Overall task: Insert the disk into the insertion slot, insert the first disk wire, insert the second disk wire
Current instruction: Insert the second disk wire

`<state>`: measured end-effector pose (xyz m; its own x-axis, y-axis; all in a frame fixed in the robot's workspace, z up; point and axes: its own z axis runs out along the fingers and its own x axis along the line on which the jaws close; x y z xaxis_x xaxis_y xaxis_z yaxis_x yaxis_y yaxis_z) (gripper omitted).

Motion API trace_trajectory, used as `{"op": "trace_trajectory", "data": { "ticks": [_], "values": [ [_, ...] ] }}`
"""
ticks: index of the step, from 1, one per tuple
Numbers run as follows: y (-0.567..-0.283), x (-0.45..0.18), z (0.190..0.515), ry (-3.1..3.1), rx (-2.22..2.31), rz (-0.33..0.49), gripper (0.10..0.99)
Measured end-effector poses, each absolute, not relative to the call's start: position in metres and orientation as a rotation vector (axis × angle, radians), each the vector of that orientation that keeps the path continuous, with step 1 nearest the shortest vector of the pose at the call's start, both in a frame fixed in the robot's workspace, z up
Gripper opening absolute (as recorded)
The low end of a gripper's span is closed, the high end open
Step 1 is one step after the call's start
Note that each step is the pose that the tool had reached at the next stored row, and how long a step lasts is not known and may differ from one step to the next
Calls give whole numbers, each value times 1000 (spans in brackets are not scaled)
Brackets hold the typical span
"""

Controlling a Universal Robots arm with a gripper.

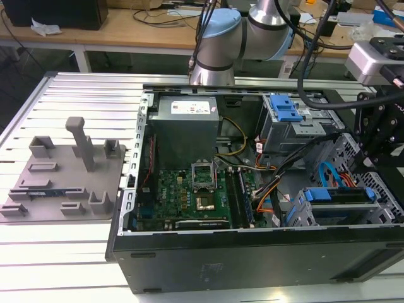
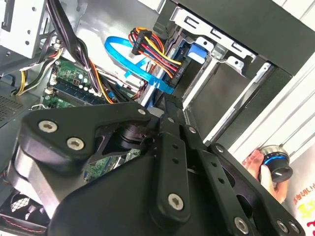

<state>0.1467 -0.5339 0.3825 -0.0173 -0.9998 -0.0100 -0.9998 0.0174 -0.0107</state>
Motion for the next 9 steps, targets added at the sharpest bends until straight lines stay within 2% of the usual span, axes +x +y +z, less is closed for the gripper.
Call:
{"op": "trace_trajectory", "data": {
  "ticks": [9],
  "values": [
    [-534,147,384,2230,-2192,-1,106]
  ]
}}
